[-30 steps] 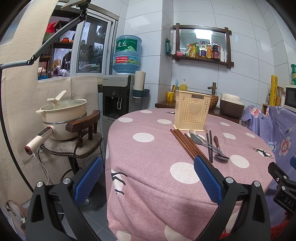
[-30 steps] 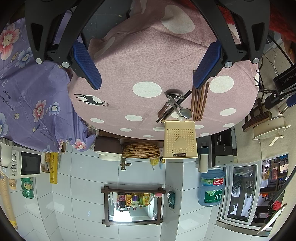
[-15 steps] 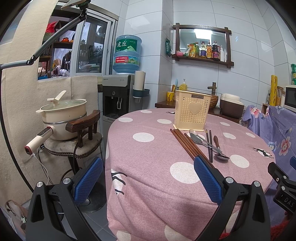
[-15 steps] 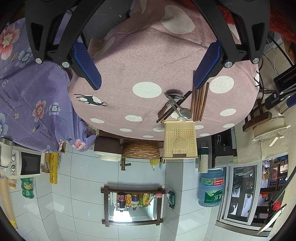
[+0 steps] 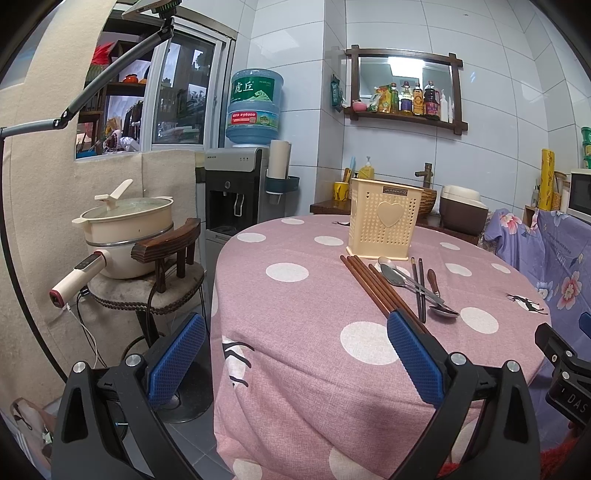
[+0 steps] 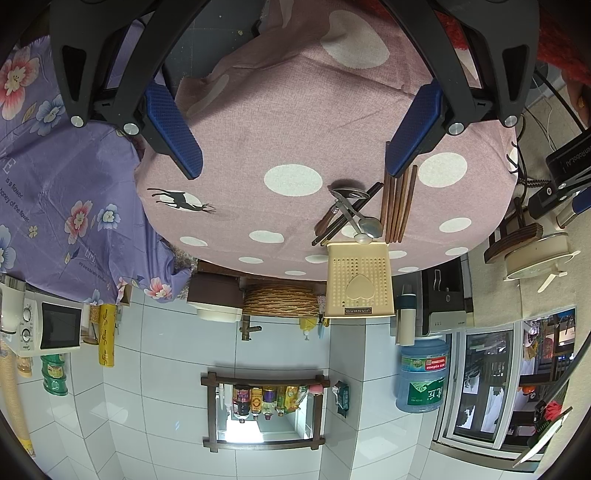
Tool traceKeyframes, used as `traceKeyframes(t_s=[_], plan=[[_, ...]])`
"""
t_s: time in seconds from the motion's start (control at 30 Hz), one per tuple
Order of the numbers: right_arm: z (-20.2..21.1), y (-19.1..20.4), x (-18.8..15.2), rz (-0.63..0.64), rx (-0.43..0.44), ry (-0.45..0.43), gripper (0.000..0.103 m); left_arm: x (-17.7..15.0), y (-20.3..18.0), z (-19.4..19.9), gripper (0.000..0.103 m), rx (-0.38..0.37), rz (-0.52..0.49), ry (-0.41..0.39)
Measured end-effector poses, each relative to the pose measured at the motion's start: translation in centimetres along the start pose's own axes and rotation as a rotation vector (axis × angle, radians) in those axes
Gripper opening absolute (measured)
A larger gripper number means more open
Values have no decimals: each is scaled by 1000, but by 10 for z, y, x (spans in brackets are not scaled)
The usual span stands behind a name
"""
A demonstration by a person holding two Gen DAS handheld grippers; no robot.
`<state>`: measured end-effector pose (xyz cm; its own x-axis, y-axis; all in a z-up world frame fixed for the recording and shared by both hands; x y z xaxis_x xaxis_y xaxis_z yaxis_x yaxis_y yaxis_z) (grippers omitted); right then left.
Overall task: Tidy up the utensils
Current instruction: 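Move both tools down toward the utensils lying beside the cream holder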
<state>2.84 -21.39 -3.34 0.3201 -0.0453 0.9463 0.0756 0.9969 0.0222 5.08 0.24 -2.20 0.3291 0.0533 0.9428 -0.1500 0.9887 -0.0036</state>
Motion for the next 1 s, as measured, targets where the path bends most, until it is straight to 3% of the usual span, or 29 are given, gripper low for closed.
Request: traceKeyframes(t_s=[0.27,0.37,0.6,0.8,1.0], plan=[[-10,6,-13,1,14,22,98,-10,1,-6,98,-8,-5,25],[-19,9,-16,-1,57,49,98,-12,1,-13,98,-9,-2,56],[-39,8,-17,-10,95,104,98,-15,-14,-26,98,-61,-52,117],[-77,2,-4,-47,127,200,98,-1,-29,-50,98,-138,-72,179],[-114,-13,14,-70,136,259,98,21,-44,-85,98,-124,-163,210]])
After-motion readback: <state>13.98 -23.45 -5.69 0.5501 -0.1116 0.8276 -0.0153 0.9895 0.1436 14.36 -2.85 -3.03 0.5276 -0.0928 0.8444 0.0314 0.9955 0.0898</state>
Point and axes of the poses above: each gripper's, at about its wrist camera, not at the fingertips, and z roughly against the way its jaws point, y to its left, x to its top, the point moved 5 cm from there along -z, roughly the way its jaws point, and after that the axes turned 8 degrees about x, right-handed, at the moved point
